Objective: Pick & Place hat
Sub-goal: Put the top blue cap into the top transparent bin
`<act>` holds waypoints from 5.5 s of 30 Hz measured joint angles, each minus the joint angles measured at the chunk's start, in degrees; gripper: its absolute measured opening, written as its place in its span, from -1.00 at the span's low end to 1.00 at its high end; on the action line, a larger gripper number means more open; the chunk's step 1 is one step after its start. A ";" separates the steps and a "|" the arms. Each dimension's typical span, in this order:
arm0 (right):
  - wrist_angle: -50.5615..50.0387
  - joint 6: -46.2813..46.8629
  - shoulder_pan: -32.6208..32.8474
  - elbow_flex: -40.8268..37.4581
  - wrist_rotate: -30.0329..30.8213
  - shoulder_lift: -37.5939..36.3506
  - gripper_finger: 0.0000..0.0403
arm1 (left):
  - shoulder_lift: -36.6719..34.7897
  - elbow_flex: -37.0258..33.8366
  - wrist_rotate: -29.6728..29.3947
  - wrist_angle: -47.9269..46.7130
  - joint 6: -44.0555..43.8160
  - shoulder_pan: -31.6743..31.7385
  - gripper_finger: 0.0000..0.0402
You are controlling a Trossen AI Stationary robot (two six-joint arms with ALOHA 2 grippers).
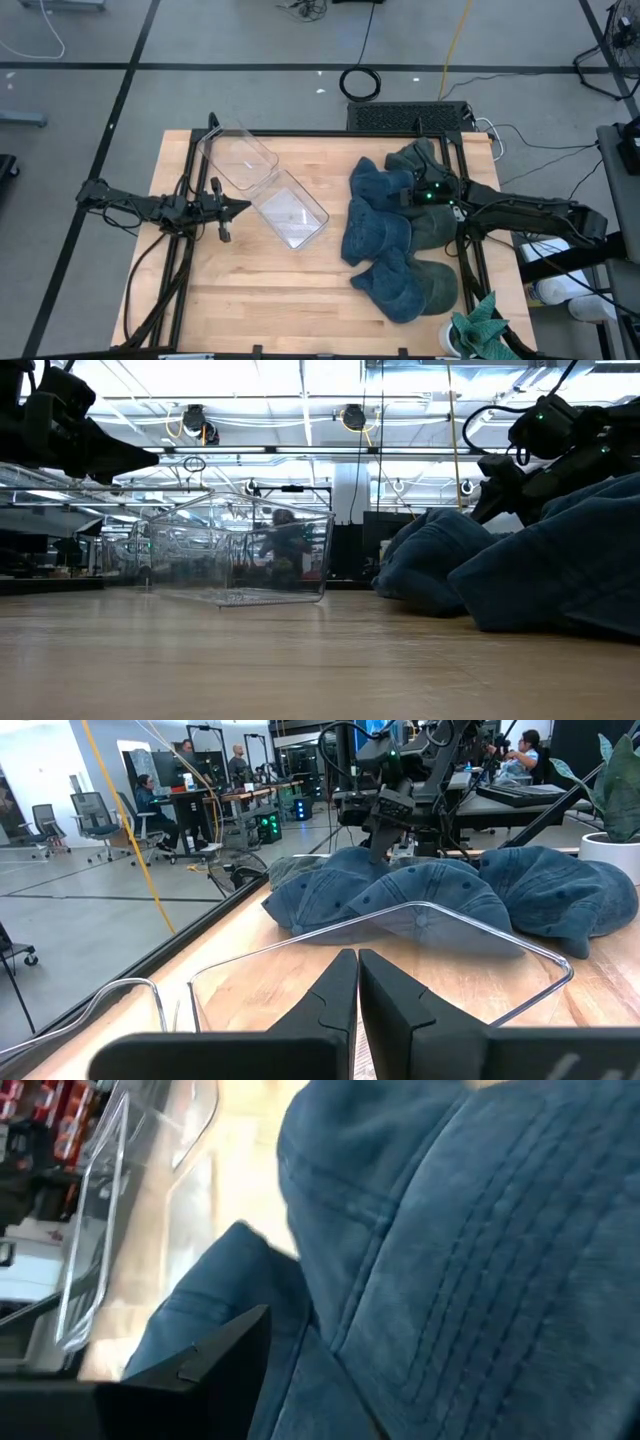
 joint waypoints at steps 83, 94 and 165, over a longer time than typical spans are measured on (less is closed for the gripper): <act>-17.35 2.80 -12.09 0.02 -1.10 -11.50 0.36 | -0.01 0.01 0.02 0.00 0.02 0.00 -0.89; -17.35 2.58 -12.09 0.02 -1.17 -11.50 0.14 | -0.01 0.01 0.02 0.00 0.02 0.00 -0.89; -17.31 -0.22 -12.07 0.04 -1.17 -11.50 -0.64 | 0.00 0.00 0.02 0.00 0.00 0.02 -0.89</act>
